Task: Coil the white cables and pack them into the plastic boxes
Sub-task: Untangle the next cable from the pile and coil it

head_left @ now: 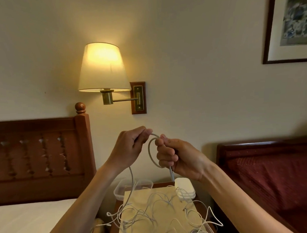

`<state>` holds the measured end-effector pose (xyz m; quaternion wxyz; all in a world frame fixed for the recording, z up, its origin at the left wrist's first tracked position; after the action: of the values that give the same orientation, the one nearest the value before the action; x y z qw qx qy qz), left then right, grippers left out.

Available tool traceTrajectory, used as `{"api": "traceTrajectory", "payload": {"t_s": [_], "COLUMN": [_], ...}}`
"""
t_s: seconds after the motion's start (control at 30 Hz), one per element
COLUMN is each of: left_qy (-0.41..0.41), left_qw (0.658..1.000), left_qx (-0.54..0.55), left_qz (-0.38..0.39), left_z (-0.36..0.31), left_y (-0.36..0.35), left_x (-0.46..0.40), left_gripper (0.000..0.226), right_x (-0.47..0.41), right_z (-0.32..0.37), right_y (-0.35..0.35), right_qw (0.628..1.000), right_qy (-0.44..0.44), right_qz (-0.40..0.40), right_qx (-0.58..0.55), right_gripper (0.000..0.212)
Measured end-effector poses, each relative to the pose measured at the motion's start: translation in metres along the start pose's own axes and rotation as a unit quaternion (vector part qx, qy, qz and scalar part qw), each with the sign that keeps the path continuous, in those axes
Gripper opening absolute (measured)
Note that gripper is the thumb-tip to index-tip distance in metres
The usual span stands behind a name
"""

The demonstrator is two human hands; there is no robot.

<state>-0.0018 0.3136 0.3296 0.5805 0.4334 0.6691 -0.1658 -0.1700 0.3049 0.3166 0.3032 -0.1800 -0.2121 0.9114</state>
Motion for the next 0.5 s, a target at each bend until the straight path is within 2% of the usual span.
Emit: {"api": "traceTrajectory", "payload": {"t_s": [0.07, 0.17, 0.27, 0.37, 0.43, 0.5], "left_qy": [0.056, 0.139, 0.177, 0.230, 0.200, 0.120], "left_qw": [0.997, 0.986, 0.980, 0.971, 0.979, 0.973], "left_qx": [0.043, 0.082, 0.091, 0.059, -0.015, -0.115], "left_qz": [-0.015, -0.032, -0.027, -0.012, 0.045, 0.160], "left_z": [0.011, 0.038, 0.062, 0.077, 0.070, 0.043], "left_y": [-0.006, -0.011, -0.011, -0.013, -0.017, -0.023], "left_x": [0.012, 0.039, 0.075, 0.111, 0.124, 0.121], "left_gripper": [0.039, 0.048, 0.050, 0.060, 0.056, 0.046], "right_x": [0.001, 0.004, 0.011, 0.012, 0.008, 0.000], "right_z": [0.006, 0.022, 0.044, 0.060, 0.060, 0.052], "right_y": [-0.002, -0.001, 0.002, 0.012, 0.018, 0.024], "right_qw": [0.999, 0.997, 0.996, 0.988, 0.983, 0.974], "right_qy": [-0.009, 0.012, 0.044, 0.067, 0.083, 0.101], "right_qz": [0.024, 0.011, -0.041, -0.128, -0.164, -0.187], "right_qx": [-0.044, -0.072, -0.072, -0.062, -0.022, 0.073], "right_gripper": [0.028, 0.028, 0.026, 0.029, 0.031, 0.031]}}
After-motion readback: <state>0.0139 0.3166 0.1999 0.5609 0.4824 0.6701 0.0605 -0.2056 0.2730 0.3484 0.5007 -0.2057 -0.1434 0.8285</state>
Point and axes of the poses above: each hand's wrist, its own x-axis away from the middle knuckle, its own y-axis out of the back of the hand, z = x × y, the point moved 2 cm from there along -x, towards the middle knuckle, and after that the axes turned 13 degrees about -z, right-handed, at the moved point
